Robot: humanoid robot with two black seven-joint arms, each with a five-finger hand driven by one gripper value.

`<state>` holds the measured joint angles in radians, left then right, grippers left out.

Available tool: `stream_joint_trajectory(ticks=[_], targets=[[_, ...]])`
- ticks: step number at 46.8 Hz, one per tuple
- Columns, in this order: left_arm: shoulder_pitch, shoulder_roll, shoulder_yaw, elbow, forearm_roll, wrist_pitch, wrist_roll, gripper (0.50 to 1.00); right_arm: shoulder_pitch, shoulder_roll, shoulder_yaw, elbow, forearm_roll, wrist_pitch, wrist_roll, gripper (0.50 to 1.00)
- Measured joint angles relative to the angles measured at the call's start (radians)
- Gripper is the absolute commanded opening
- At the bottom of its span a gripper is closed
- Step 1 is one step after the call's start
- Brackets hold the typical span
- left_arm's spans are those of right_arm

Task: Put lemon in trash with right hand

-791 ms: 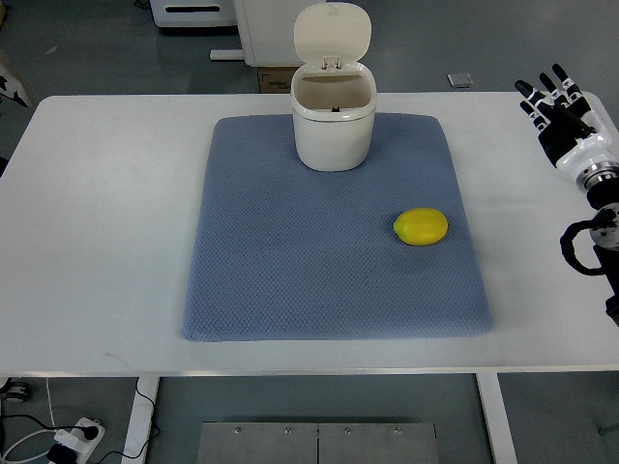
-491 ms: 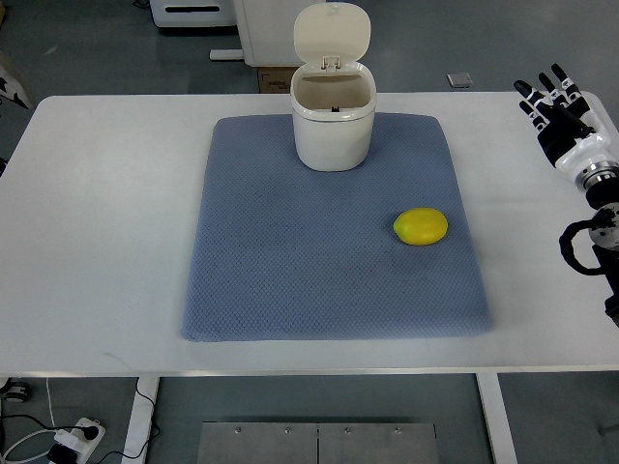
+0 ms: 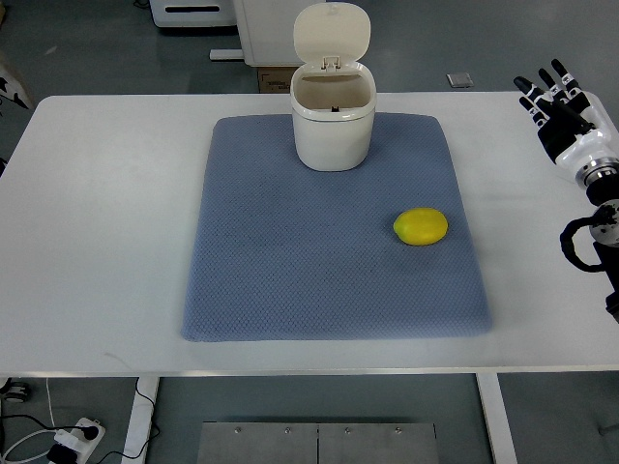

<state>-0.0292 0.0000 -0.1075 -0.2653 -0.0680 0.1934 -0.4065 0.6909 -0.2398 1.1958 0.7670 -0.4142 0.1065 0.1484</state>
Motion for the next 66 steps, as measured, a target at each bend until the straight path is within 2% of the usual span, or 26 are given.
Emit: stream_joint_trajectory(ticks=[45, 57, 66], targets=[[0.000, 0.000, 0.000, 0.000, 0.001, 0.000, 0.000, 1.000, 0.018, 0.002, -0.010, -0.003, -0.002, -0.002, 0.004, 1.000], [0.000, 0.000, 0.000, 0.000, 0.001, 0.000, 0.000, 1.000, 0.020, -0.001, -0.018, -0.005, -0.002, 0.008, -0.022, 1.000], [0.000, 0.000, 0.000, 0.000, 0.001, 0.000, 0.000, 1.000, 0.037, -0.001, -0.040, -0.005, -0.002, 0.005, -0.017, 1.000]])
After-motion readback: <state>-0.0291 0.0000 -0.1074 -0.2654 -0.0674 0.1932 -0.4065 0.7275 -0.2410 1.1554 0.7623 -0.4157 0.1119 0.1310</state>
